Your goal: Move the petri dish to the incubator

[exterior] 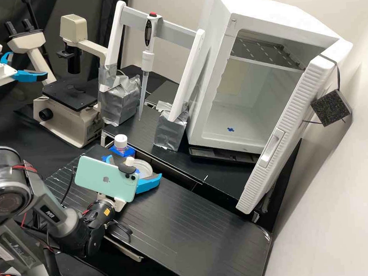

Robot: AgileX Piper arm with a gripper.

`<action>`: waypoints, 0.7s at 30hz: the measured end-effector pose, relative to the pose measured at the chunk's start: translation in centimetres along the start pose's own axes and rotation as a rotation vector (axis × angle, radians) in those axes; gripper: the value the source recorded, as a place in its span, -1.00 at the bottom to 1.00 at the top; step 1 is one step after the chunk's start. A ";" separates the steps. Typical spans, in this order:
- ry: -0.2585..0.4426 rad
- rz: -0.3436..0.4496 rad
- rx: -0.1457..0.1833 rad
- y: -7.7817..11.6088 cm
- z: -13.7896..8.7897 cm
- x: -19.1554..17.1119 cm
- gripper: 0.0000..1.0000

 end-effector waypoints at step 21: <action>-0.014 0.047 0.024 0.3 0.2 0.2 1.00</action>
